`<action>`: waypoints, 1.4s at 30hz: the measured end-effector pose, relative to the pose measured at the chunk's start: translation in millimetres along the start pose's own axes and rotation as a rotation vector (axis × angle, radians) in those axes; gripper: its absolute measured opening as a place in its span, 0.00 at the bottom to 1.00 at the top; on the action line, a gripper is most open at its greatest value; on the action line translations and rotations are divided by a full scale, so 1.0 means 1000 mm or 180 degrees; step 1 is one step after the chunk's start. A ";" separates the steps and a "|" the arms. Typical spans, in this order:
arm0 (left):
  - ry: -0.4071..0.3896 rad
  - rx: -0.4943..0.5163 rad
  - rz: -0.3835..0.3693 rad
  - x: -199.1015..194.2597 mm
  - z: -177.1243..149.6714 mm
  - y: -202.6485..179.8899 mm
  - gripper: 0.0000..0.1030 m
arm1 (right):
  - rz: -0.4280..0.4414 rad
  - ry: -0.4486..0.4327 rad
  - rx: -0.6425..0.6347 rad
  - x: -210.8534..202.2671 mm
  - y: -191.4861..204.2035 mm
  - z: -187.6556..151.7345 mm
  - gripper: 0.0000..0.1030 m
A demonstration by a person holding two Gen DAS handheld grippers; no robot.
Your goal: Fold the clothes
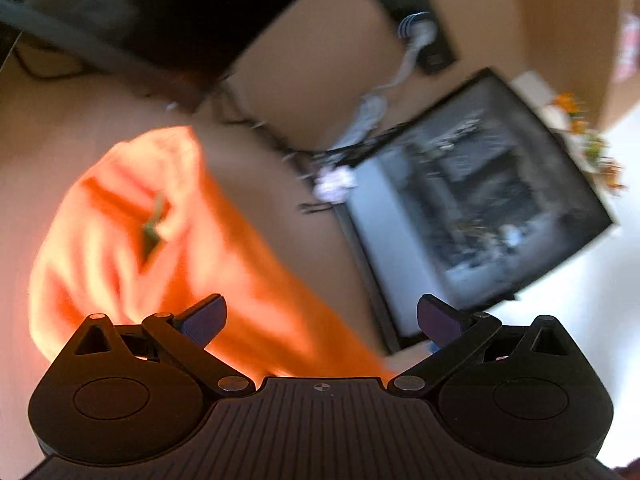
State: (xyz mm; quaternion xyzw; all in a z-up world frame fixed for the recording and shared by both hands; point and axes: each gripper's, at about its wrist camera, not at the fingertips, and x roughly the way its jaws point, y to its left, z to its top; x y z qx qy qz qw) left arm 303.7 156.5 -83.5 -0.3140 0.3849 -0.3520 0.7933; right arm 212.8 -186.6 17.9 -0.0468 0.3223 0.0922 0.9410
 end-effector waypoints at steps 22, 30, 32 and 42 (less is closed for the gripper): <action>0.0259 0.0607 0.0897 0.000 -0.028 -0.022 1.00 | 0.0672 0.0153 -0.0777 0.015 0.016 -0.036 1.00; 0.0512 0.1077 0.1568 0.031 -0.043 -0.017 1.00 | 0.0096 0.0034 -0.0617 0.077 0.033 -0.017 1.00; 0.0588 0.1153 0.1553 0.045 -0.048 -0.016 1.00 | -0.0141 0.0218 -0.0892 0.094 0.045 -0.037 1.00; 0.0635 0.1375 0.1350 0.077 -0.046 -0.029 1.00 | -0.0524 0.0198 -0.0893 0.061 0.038 -0.072 1.00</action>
